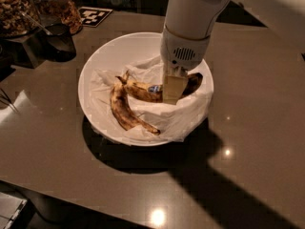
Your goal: Pick banana from white bowl
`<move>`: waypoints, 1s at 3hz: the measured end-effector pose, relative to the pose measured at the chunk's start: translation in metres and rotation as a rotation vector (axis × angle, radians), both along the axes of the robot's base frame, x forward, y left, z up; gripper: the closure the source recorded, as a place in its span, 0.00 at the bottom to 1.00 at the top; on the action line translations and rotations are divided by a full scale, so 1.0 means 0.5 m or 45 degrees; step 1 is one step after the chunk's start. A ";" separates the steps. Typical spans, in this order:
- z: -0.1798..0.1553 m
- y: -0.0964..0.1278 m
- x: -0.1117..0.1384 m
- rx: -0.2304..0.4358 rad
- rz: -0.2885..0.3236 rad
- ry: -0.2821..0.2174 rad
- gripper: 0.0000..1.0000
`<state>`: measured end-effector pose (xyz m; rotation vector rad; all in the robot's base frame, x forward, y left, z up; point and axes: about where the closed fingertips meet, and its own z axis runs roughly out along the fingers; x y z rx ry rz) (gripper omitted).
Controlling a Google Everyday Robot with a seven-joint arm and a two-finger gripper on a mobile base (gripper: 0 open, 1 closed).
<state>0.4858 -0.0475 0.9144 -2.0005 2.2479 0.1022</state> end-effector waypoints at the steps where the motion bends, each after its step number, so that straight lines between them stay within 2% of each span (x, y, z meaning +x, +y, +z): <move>1: 0.025 -0.016 -0.013 0.049 0.044 -0.011 1.00; 3: 0.065 -0.067 -0.076 0.155 0.135 -0.036 1.00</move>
Offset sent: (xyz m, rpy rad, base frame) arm -0.0423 -0.0357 0.0324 0.1122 0.0155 0.1267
